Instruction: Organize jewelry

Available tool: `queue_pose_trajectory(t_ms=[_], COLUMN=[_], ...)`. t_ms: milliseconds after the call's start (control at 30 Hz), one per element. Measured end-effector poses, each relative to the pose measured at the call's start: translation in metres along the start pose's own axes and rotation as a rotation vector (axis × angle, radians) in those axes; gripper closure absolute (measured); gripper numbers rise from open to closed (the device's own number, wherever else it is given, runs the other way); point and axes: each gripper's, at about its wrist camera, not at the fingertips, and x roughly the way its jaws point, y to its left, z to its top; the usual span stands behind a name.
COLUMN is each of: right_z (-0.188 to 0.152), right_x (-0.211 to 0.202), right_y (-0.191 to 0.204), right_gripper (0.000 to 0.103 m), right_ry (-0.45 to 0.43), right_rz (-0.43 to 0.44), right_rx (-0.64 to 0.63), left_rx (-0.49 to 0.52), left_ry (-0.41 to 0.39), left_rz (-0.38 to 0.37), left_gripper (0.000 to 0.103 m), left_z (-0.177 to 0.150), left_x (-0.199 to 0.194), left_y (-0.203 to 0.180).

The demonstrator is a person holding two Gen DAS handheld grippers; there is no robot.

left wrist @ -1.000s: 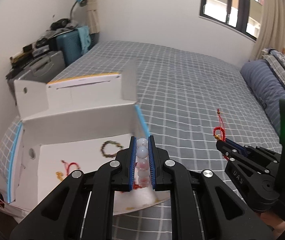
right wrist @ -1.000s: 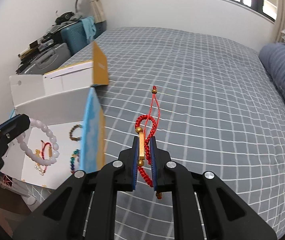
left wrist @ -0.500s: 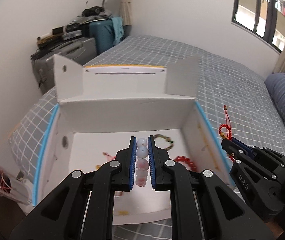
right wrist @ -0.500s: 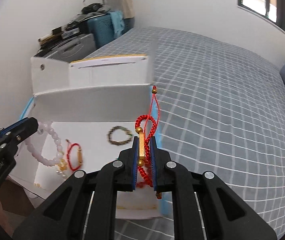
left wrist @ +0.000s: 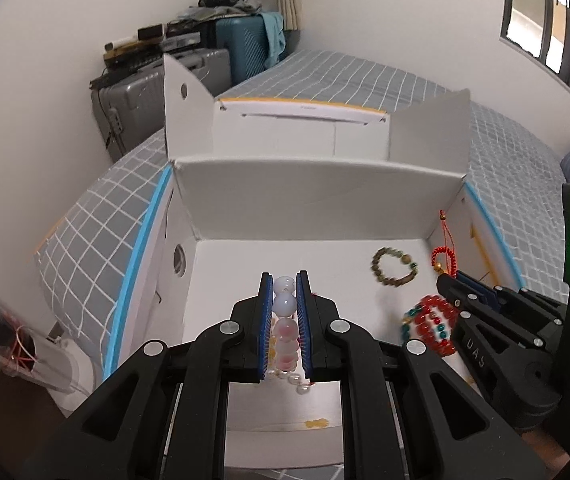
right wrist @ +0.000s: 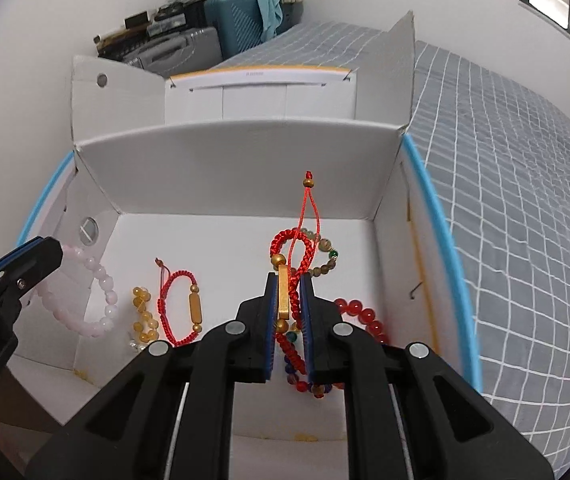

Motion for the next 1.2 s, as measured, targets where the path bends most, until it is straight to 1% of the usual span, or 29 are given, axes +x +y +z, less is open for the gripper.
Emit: queue_pose_trajectory(t_ms=[133,200,300,333,367,400,433,467,500,533,567,600,633,667,700,733,767,833,900,933,1000,1100,1200], right_z=[-0.001,-0.002,-0.002,-0.003,-0.003,-0.003,-0.003,-0.002,-0.002,-0.002,-0.002,-0.001,-0.001,0.000,-0.001,-0.002,-0.003,-0.005,-0.009,-0.011,-0.020,-0.033,-0.046], right_x=[0.008,0.012,0.014,0.013,0.013,0.011,0.010,0.009,0.006,0.005,0.002,0.000,-0.003,-0.006,-0.011,-0.017,-0.021,-0.031,-0.043,-0.048,-0.060,-0.075,-0.087], right_y=[0.001,0.001,0.002,0.001,0.001,0.001,0.001,0.002,0.001,0.001,-0.001,0.000,-0.001,-0.001,-0.002,-0.002,-0.003,-0.004,-0.006,-0.007,-0.009,-0.012,-0.013], right_gripper=[0.092,0.091,0.090,0.085,0.078,0.073,0.063,0.056,0.053,0.047,0.043,0.041,0.036,0.031,0.029,0.023,0.017,0.014,0.010,0.008,0.008,0.008,0.008], right_ry=[0.017,0.025,0.029,0.028,0.027,0.022,0.013,0.008,-0.002,-0.006,-0.013,-0.017,-0.025,-0.032,-0.044,-0.055,-0.062,-0.078,-0.101,-0.110,-0.133,-0.159,-0.182], right_rz=[-0.004,0.001,-0.006,-0.007,-0.007,-0.004,-0.002,-0.002,-0.002,0.000,0.005,0.006,0.012,0.016,0.019,0.023,0.027,0.031,0.028,0.029,0.031,0.006,0.000], right_rx=[0.000,0.000,-0.001,0.001,0.004,0.008,0.010,0.008,0.007,0.009,0.017,0.020,0.024,0.026,0.026,0.024,0.023,0.028,0.034,0.038,0.039,0.046,0.051], left_rx=[-0.011,-0.025,-0.021,-0.025,-0.024,-0.025,-0.028,-0.032,-0.039,-0.045,-0.045,-0.044,-0.046,-0.052,-0.057,-0.063,-0.070,-0.077,-0.083,-0.083,-0.083,-0.081,-0.065], left_ry=[0.027,0.046,0.051,0.054,0.052,0.049,0.049,0.049,0.046,0.037,0.029,0.024,0.020,0.011,-0.001,-0.012,-0.020,-0.029,-0.047,-0.057,-0.080,-0.099,-0.118], left_rz=[-0.009,-0.039,-0.030,-0.030,-0.026,-0.018,-0.016,-0.016,-0.013,0.000,0.007,0.015,0.015,0.012,0.013,0.017,0.019,0.010,0.012,0.017,0.033,0.035,0.029], left_gripper=[0.092,0.092,0.091,0.091,0.090,0.088,0.087,0.078,0.065,0.060,0.059,0.057,0.054,0.044,0.032,0.028,0.025,0.023,0.015,0.013,0.006,0.006,0.006], left_z=[-0.003,-0.004,-0.005,-0.006,-0.006,-0.006,-0.006,-0.006,-0.006,-0.006,-0.005,-0.005,-0.005,-0.005,-0.006,-0.007,-0.009,-0.011,-0.014,-0.016,-0.022,-0.033,-0.043], left_x=[0.014,0.018,0.020,0.020,0.020,0.020,0.020,0.020,0.019,0.017,0.016,0.013,0.011,0.007,0.003,-0.001,-0.006,-0.014,-0.023,-0.027,-0.038,-0.051,-0.064], left_y=[0.008,0.011,0.009,0.009,0.008,0.008,0.008,0.008,0.009,0.010,0.010,0.010,0.011,0.012,0.014,0.015,0.018,0.021,0.024,0.026,0.028,0.028,0.027])
